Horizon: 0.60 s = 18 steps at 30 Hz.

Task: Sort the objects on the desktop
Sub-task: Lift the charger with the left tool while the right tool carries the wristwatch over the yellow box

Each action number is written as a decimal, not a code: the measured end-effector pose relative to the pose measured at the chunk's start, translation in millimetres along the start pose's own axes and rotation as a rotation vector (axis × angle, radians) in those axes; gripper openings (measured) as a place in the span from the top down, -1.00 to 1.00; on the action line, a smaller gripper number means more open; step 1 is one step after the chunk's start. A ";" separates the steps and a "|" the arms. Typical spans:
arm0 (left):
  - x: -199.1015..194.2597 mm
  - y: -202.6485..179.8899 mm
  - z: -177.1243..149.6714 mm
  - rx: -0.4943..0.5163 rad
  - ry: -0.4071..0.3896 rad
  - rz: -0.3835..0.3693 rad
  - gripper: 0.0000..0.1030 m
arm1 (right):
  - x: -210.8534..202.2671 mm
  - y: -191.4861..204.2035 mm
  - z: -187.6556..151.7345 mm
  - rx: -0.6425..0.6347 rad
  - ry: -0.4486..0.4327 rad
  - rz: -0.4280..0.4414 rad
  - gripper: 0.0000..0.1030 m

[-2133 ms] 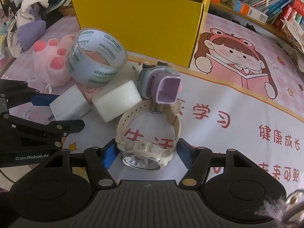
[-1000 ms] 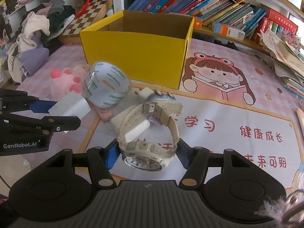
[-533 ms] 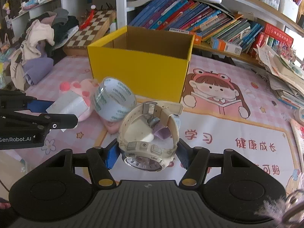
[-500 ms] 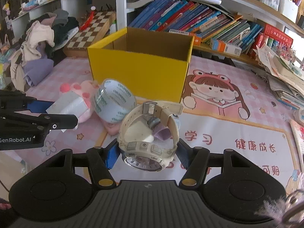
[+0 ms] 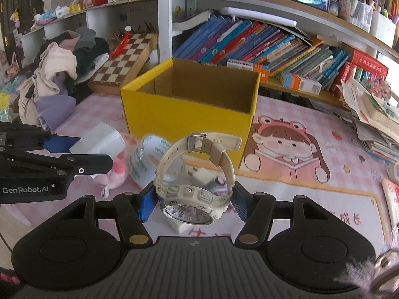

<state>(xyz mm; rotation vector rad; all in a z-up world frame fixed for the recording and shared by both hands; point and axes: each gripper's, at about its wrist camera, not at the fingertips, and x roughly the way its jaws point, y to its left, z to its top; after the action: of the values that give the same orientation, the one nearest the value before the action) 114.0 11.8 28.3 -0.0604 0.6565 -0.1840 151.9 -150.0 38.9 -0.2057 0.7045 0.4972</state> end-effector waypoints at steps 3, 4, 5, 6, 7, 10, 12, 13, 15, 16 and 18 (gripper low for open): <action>1.5 0.4 4.7 -0.004 -0.009 0.006 0.19 | 1.8 -1.8 7.0 -0.009 -0.009 0.008 -0.17; 2.2 0.4 6.6 -0.004 -0.013 0.009 0.19 | 2.7 -2.8 9.3 -0.011 -0.011 0.011 -0.17; 2.9 0.3 8.6 -0.005 -0.016 0.012 0.19 | 3.5 -4.0 11.4 -0.014 -0.014 0.014 -0.17; 3.7 0.3 10.7 -0.006 -0.020 0.016 0.19 | 4.3 -5.2 13.6 -0.017 -0.017 0.017 -0.17; 4.2 0.3 12.4 -0.007 -0.024 0.020 0.19 | 5.2 -6.5 16.0 -0.020 -0.020 0.021 -0.17; 7.0 0.1 18.9 -0.009 -0.033 0.035 0.19 | 8.2 -11.4 24.2 -0.029 -0.031 0.033 -0.17; 9.5 -0.1 23.6 -0.008 -0.038 0.044 0.19 | 10.6 -14.5 30.0 -0.035 -0.038 0.043 -0.17; 10.9 -0.4 25.8 -0.007 -0.039 0.047 0.19 | 12.0 -16.4 32.8 -0.038 -0.040 0.048 -0.17; 13.5 -1.0 30.0 -0.007 -0.042 0.052 0.19 | 15.1 -20.0 38.5 -0.044 -0.046 0.059 -0.17; 15.2 -1.6 32.4 -0.007 -0.042 0.055 0.19 | 16.6 -22.1 41.2 -0.045 -0.049 0.064 -0.17; 18.3 -3.0 36.5 -0.004 -0.043 0.062 0.19 | 19.8 -26.2 45.9 -0.048 -0.054 0.075 -0.17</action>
<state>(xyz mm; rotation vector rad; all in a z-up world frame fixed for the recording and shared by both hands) 150.1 5.3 46.5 -0.0477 0.6154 -0.1215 204.1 -149.6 60.5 -0.2106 0.6497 0.5893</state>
